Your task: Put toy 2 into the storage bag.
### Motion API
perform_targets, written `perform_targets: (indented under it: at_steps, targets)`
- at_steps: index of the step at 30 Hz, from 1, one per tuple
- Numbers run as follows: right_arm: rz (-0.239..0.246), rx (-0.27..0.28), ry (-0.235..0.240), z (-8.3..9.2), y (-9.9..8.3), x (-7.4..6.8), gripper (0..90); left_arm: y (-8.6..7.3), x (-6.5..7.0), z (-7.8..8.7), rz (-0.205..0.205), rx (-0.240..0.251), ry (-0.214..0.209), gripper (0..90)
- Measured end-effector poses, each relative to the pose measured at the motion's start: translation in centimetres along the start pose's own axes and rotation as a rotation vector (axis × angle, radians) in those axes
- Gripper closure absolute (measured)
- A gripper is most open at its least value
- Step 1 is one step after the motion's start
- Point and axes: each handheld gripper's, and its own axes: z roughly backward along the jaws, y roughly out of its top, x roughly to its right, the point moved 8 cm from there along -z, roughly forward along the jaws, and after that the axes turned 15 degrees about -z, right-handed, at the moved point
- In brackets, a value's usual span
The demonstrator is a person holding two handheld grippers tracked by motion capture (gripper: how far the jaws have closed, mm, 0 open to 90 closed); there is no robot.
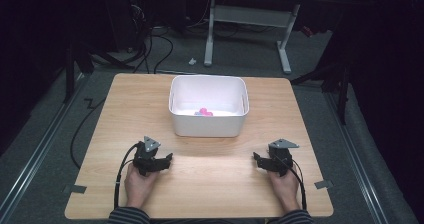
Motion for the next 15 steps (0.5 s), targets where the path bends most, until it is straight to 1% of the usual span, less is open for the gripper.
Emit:
perform_targets:
  at_steps: [15]
  targets:
    - [-0.004,0.000,-0.004,0.01,-0.01,0.05,28.4,0.00,0.04,0.00,-0.002,0.000,-0.002,25.8]
